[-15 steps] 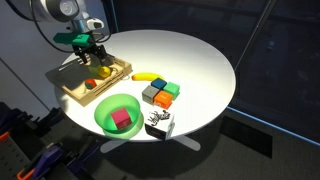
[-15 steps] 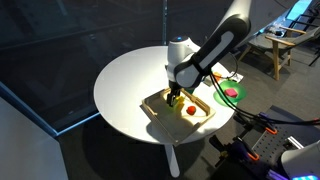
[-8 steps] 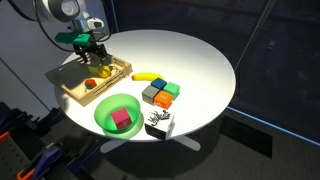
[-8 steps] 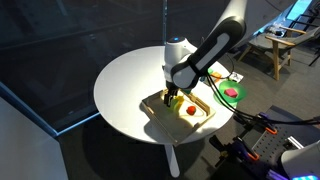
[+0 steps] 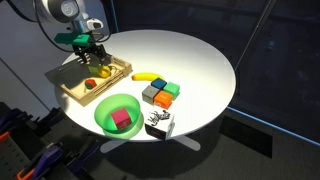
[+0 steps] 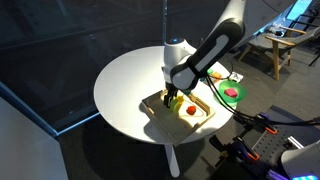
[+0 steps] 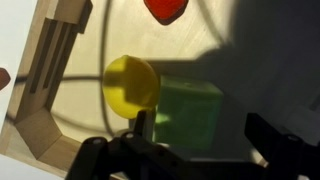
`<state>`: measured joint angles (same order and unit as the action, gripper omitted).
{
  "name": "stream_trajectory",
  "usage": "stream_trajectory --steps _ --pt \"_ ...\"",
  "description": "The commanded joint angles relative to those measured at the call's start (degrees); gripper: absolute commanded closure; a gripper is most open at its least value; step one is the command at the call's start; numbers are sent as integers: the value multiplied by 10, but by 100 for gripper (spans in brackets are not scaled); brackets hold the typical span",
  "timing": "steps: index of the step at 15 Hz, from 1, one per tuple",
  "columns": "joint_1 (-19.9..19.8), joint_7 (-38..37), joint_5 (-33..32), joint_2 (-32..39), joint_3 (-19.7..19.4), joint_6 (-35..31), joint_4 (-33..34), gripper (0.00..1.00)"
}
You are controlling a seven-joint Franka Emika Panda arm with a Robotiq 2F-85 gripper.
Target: Remove the block from the crate and put it on the blocks on the right
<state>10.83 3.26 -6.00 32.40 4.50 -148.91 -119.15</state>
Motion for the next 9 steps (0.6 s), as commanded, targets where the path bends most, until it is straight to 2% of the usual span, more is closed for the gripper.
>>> stream_trajectory --steps 1,3,4,5,9 --pt "4 -13 -15 6 -8 0 9 0" --pt "4 -13 -15 7 -9 1 9 0" --pt "4 -12 -16 8 -10 1 10 21" --pt "4 -12 -16 8 -10 1 10 25" --pt "6 -13 -19 9 -11 3 14 60"
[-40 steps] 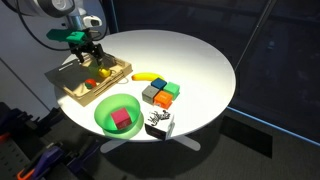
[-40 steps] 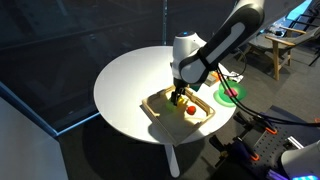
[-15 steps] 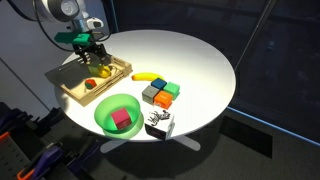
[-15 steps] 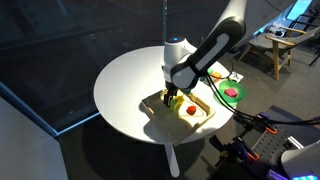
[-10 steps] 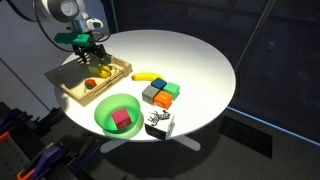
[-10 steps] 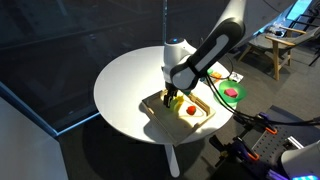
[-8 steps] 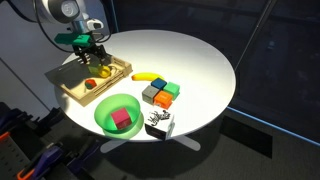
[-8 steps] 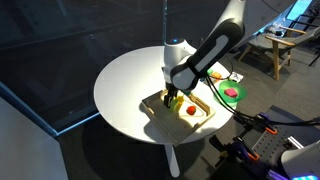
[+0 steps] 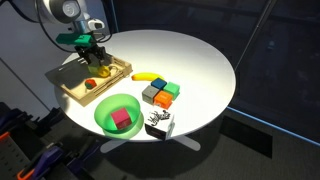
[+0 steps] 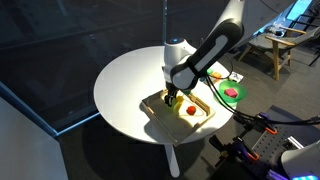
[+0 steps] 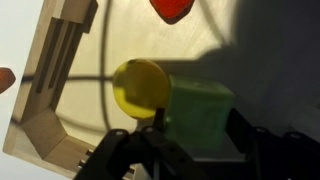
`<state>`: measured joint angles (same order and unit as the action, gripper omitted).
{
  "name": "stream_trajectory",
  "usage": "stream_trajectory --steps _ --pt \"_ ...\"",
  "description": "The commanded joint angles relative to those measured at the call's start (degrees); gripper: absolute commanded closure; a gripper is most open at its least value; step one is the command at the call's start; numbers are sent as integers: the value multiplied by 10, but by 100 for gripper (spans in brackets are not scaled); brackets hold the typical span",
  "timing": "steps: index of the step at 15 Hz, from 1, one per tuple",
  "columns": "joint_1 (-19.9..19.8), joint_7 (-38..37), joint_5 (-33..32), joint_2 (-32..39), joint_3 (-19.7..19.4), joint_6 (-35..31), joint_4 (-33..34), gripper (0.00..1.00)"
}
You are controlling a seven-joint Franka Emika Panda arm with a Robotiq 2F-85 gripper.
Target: Remove the block from the crate and put it on the blocks on the right
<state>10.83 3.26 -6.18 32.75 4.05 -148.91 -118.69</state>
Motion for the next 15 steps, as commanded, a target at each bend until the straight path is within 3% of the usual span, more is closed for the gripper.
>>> stream_trajectory --steps 1,7,15 --pt "6 -12 -17 5 -6 3 10 65" --pt "3 -13 -15 -17 -6 26 2 73" --pt "0 -14 -15 -41 -10 53 -5 73"
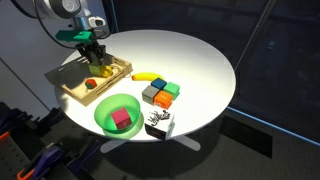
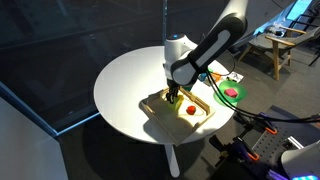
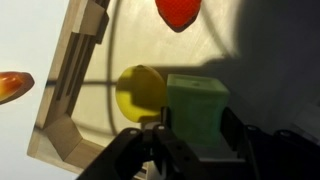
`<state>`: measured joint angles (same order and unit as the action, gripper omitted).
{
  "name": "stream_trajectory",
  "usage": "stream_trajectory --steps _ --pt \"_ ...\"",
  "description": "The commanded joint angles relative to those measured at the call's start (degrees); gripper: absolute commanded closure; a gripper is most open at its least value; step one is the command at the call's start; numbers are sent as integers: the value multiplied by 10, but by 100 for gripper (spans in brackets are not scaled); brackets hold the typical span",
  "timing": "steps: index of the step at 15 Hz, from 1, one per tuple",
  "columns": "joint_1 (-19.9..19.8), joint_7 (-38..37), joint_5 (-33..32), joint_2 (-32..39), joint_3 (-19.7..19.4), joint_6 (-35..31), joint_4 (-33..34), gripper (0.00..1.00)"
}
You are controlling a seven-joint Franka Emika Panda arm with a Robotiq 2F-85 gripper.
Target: Remove the block from the crate and put it on the blocks on the right
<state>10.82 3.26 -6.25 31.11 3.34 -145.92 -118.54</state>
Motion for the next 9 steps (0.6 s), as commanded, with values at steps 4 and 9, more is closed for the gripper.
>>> stream_trajectory --steps 4,9 --pt "-6 -11 -11 -47 -3 41 -13 73" --pt "-20 -12 -6 -80 -9 65 -21 73"
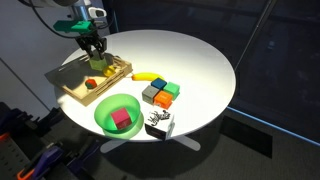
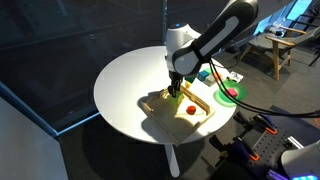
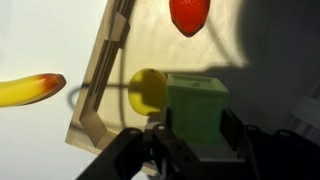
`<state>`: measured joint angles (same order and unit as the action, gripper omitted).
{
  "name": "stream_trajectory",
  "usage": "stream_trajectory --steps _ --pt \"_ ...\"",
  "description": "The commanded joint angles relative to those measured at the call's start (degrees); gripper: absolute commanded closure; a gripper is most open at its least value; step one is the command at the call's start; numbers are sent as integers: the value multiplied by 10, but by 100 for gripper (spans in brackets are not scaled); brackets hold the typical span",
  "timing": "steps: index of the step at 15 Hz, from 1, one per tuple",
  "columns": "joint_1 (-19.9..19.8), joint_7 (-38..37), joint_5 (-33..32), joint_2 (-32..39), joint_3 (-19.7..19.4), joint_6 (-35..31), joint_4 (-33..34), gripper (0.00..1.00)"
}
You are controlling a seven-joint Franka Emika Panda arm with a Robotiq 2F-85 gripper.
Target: Remove the block from the crate and put it on the blocks on the right
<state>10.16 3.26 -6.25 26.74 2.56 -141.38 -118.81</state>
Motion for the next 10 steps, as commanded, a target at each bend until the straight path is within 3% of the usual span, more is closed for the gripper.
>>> stream_trajectory --steps 1,10 --pt "-17 -12 -6 -41 -3 22 -19 73" --pt "-60 -10 -4 -78 -24 37 -38 73"
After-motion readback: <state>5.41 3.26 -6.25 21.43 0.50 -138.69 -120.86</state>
